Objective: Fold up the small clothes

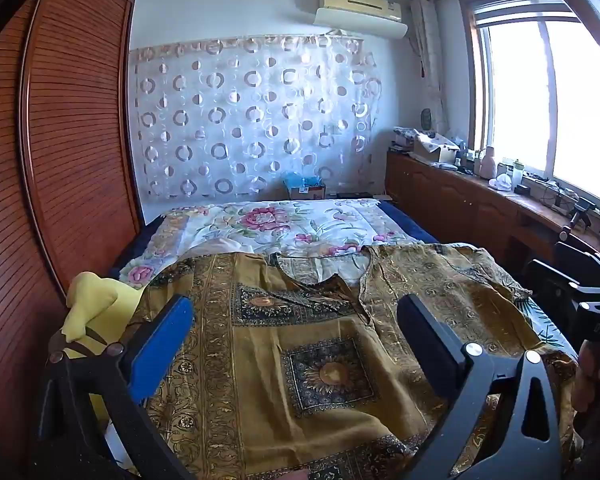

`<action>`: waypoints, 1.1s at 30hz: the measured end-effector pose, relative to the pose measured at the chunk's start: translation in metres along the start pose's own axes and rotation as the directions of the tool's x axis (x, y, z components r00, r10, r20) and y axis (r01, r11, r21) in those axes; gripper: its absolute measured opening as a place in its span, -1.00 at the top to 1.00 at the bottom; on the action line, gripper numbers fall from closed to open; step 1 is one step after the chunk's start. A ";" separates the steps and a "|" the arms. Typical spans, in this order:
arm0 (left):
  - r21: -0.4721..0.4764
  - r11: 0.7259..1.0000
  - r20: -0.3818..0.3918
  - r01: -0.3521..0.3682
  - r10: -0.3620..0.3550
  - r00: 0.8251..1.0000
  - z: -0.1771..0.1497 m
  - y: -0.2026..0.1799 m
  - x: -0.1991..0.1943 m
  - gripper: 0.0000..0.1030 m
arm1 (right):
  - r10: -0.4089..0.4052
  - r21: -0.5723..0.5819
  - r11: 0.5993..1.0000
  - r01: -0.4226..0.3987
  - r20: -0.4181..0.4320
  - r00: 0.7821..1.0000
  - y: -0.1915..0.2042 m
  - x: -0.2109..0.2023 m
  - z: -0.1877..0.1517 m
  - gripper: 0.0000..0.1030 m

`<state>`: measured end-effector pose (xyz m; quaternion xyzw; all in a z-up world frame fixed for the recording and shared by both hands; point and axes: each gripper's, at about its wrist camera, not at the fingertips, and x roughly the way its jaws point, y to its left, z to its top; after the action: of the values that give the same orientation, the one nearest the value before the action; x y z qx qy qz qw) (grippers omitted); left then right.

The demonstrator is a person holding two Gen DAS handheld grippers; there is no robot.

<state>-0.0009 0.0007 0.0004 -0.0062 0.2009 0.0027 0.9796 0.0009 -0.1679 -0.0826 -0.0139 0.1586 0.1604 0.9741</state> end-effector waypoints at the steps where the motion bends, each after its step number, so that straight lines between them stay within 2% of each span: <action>1: -0.002 1.000 0.001 0.003 -0.003 1.000 0.000 0.001 -0.001 -0.99 | 0.001 -0.001 1.000 -0.001 -0.002 1.000 0.000 -0.001 0.000 -0.99; 7: 0.002 1.000 -0.013 0.000 0.000 1.000 0.001 0.001 0.000 -0.99 | -0.001 -0.004 1.000 0.001 -0.028 1.000 0.002 0.003 0.000 -0.99; 33: -0.001 1.000 -0.012 0.001 -0.001 1.000 0.001 0.002 -0.001 -0.99 | -0.002 -0.001 1.000 0.002 -0.018 1.000 0.003 -0.002 0.000 -0.99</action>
<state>-0.0016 0.0030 0.0012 -0.0067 0.2069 0.0020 0.9783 -0.0019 -0.1658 -0.0824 -0.0162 0.1674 0.1592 0.9728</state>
